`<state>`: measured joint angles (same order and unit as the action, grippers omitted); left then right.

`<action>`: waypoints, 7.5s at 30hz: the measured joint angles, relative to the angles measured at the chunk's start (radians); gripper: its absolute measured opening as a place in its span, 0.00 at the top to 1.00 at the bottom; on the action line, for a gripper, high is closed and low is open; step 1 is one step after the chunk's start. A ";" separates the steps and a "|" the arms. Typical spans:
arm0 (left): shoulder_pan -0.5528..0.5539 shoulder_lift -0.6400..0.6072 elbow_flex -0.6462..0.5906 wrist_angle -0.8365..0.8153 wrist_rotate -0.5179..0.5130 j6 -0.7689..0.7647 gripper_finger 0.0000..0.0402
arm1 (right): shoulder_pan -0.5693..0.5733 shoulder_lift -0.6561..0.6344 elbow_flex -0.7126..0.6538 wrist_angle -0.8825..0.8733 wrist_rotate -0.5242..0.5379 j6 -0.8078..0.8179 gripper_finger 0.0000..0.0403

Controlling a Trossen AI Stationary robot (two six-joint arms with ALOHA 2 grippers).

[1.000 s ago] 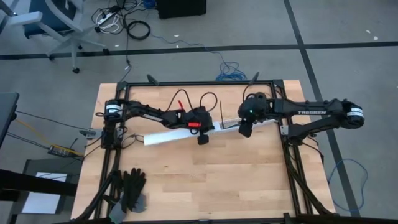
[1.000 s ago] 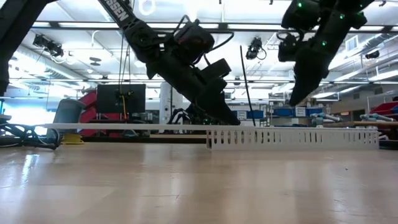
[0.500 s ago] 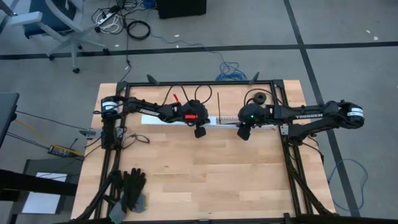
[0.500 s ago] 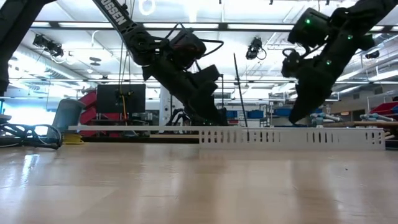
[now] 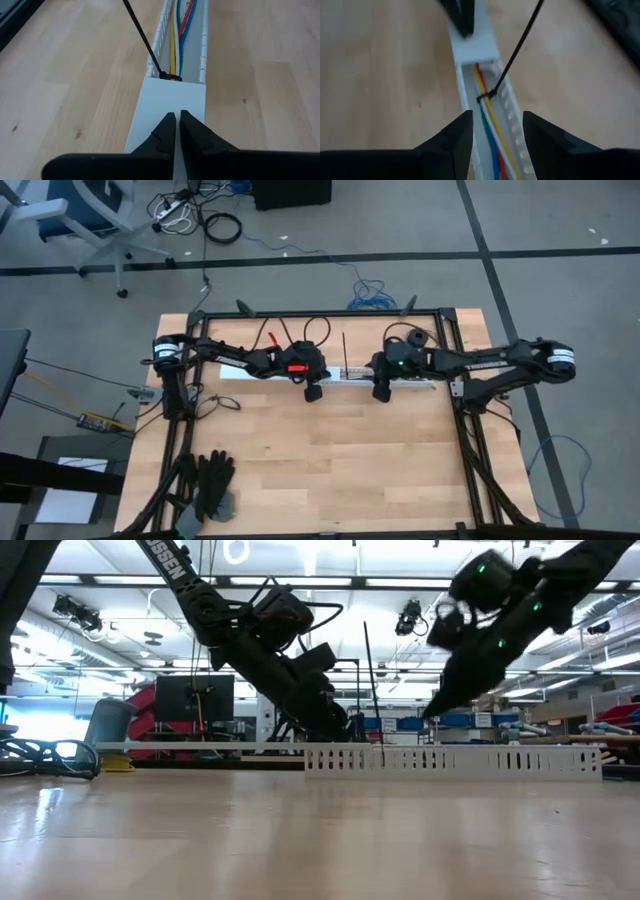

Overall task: Ziptie cables
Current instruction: Close the white cable duct

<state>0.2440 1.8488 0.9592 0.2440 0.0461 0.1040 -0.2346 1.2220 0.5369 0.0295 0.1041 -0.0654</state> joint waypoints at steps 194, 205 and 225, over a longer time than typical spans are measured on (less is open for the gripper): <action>0.031 0.074 0.010 0.147 0.037 -0.032 1.00 | -0.181 0.347 0.246 -0.023 -0.352 -0.358 0.28; 0.031 0.074 0.010 0.150 0.038 -0.033 1.00 | -0.183 0.428 0.246 0.011 -0.330 -0.354 0.29; 0.032 0.076 0.010 0.165 0.056 -0.032 1.00 | -0.187 0.423 0.246 0.026 -0.313 -0.331 0.44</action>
<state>0.2760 1.9247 0.9691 0.4088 0.1019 0.0719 -0.4217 1.6451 0.7834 0.0559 -0.2087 -0.3963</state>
